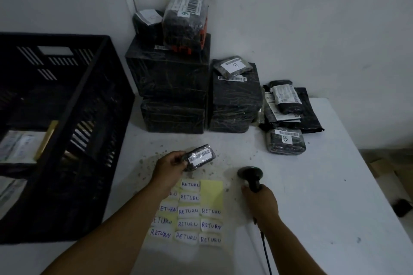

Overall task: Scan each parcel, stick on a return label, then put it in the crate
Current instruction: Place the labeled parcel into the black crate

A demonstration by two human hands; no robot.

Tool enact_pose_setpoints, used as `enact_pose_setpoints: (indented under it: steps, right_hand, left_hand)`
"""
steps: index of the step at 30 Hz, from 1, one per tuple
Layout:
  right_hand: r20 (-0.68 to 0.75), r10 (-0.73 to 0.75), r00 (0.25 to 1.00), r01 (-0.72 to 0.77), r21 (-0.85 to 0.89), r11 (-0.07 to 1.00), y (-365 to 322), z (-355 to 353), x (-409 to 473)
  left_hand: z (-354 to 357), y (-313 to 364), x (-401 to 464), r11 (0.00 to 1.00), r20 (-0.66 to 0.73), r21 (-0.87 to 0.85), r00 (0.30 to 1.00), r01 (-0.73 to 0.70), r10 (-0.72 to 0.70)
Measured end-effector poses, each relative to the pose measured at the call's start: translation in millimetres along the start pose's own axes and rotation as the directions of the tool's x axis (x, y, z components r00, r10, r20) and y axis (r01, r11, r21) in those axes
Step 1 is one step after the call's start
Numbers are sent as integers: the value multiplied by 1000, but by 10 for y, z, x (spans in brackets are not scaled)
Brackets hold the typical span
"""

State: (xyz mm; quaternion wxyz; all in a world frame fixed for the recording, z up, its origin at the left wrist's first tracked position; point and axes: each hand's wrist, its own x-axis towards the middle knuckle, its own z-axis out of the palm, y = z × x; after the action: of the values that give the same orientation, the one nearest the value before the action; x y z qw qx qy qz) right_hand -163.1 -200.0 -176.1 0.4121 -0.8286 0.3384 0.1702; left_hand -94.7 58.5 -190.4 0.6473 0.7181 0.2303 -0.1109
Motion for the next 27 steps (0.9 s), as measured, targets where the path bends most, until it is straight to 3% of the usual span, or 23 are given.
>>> enact_pose_setpoints:
  steps: [7,12,27]
  right_hand:
    - [203,-209,957,141,302,943,-305,-2,-483]
    - [228,-323,918,267,247,932,-490,24,-760]
    - [207,-371,905,351,126,928,-403,1,-840]
  left_hand:
    - [-45,12,21,998,-53,31,997,-48,50]
    - [-19,5,40,999,-82,34,996,-40,43]
    - [-52,-37,69,991,-61,89,992,-100,106]
